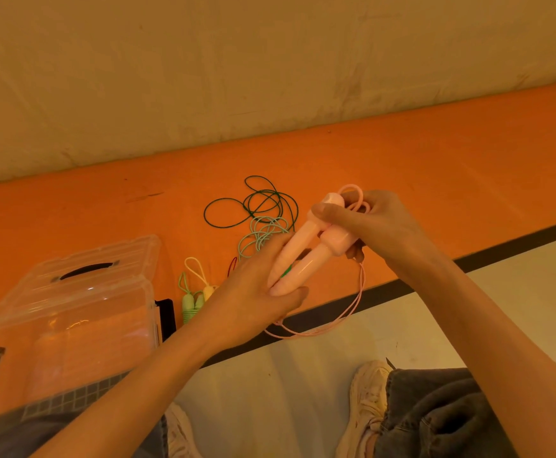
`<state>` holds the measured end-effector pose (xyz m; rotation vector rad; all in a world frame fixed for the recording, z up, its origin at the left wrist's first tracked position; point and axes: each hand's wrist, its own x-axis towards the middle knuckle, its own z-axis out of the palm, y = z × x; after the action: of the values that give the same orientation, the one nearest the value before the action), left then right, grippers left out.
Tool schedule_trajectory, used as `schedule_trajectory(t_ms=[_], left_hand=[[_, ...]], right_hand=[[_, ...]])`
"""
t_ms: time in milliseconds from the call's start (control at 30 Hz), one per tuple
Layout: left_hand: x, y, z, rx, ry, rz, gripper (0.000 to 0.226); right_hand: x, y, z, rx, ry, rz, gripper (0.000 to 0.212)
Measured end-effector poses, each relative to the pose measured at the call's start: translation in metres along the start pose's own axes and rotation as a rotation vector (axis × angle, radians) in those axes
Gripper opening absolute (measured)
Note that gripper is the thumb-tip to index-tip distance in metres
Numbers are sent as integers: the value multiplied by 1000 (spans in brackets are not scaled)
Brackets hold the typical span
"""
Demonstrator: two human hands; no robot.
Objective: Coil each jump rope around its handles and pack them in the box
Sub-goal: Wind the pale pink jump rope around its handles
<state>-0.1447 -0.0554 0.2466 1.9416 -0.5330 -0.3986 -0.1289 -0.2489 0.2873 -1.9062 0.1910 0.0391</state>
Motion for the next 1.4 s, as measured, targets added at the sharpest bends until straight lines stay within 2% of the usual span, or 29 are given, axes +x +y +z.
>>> schedule_trajectory(t_ms=[333, 567, 667, 800, 967, 1067, 1200, 1333, 1400], left_hand=[[5, 6, 0, -142, -150, -67, 52], [5, 5, -6, 193, -114, -17, 61], [1, 4, -6, 264, -101, 5, 65], [-2, 11, -15, 129, -88, 17, 70], [-6, 20, -17, 6, -97, 48, 44], [-4, 14, -17, -61, -81, 51, 49], [-3, 17, -19, -101, -105, 77, 44], [-2, 17, -18, -115, -73, 69, 41], [0, 16, -20, -137, -42, 66, 43]], right_hand=[[-1, -1, -7, -22, -34, -2, 34], [0, -3, -7, -15, 4, 0, 26], [0, -3, -5, 2, -4, -3, 25], [0, -6, -5, 10, -5, -9, 21], [1, -6, -3, 28, -9, -21, 19], [0, -7, -4, 41, -26, -28, 19], [-2, -7, -4, 43, -28, -26, 20], [-4, -8, 0, 50, -26, -14, 36], [-4, -3, -1, 124, -29, 59, 51]])
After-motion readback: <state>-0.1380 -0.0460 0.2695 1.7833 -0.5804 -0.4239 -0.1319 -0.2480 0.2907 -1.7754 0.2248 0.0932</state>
